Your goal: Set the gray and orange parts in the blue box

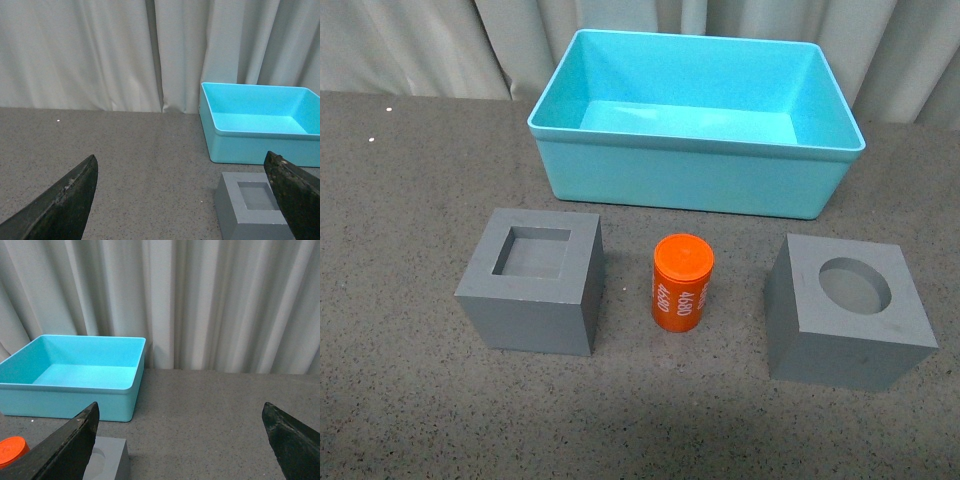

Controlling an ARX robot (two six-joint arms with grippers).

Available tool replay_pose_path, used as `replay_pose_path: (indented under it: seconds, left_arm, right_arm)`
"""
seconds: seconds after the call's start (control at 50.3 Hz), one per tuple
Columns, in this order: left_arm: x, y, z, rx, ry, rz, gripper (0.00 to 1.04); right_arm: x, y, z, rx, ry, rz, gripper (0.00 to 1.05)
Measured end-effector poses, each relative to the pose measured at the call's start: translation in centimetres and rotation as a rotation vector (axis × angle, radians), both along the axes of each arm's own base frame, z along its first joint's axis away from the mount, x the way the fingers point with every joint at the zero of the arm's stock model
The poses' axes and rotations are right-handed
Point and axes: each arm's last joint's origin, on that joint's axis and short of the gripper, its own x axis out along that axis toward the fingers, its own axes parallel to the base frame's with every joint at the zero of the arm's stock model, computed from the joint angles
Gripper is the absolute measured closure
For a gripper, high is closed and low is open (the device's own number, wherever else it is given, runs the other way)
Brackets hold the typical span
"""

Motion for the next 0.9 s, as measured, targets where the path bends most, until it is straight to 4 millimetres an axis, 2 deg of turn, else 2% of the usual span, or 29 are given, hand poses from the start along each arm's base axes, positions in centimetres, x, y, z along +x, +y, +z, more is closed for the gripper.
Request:
replay_pose_path:
  seconds: [0.895]
  left_arm:
    - [0.0, 0.0, 0.0, 0.0, 0.0, 0.0, 0.07]
  right_arm:
    - [0.0, 0.0, 0.0, 0.0, 0.0, 0.0, 0.1]
